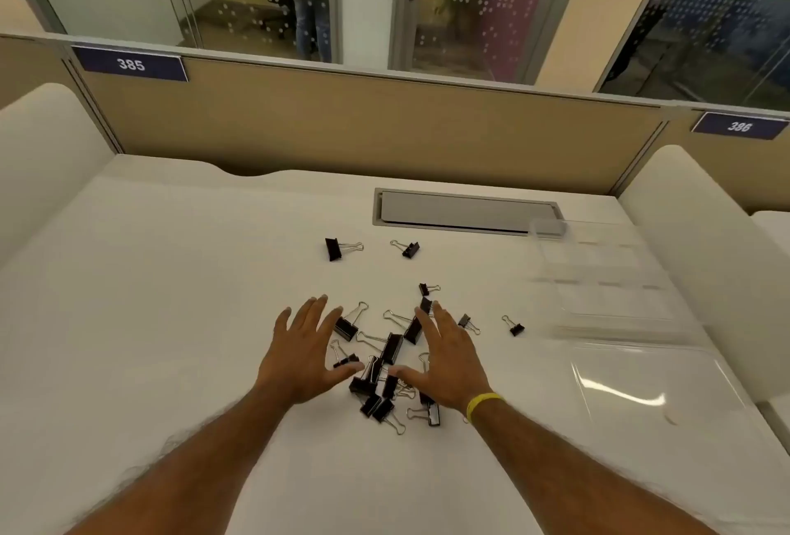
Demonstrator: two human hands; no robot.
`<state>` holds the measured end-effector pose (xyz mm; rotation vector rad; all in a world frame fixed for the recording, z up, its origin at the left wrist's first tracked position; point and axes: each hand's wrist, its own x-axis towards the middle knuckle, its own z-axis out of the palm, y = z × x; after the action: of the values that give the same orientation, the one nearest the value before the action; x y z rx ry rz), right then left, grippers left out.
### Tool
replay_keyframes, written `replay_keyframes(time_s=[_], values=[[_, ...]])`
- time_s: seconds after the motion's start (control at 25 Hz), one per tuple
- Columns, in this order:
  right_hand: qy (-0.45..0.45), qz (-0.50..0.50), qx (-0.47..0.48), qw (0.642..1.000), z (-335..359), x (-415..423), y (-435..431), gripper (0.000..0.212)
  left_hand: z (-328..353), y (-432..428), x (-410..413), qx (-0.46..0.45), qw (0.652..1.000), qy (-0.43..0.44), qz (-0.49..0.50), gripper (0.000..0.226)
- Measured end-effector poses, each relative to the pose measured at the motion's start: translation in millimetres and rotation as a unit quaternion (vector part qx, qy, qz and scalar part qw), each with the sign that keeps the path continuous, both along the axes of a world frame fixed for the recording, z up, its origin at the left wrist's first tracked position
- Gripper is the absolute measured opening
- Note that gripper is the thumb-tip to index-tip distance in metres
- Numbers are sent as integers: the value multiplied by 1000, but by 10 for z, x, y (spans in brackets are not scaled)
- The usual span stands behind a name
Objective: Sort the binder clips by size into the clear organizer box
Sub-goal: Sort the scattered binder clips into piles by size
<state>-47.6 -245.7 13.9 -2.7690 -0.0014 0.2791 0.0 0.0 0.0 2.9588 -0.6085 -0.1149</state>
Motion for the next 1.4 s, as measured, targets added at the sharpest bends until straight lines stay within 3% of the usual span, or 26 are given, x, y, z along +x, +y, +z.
replay_keyframes(time_s=[0.28,0.48,1.04,1.24,1.4], values=[[-10,36,-22,999,-11,514,112,107,-26,74,515,-5,999,-13,37,104],[8,57,-30,998,-144,802,208,105,-129,87,704,-11,998,38,52,109],[2,72,18,997,-300,946,326,84,-326,-113,725,-46,993,107,36,69],[-32,69,44,996,-278,953,287,67,-307,-95,727,-155,976,122,86,56],[-61,39,75,994,-248,942,50,36,-270,-64,687,-331,920,125,170,34]])
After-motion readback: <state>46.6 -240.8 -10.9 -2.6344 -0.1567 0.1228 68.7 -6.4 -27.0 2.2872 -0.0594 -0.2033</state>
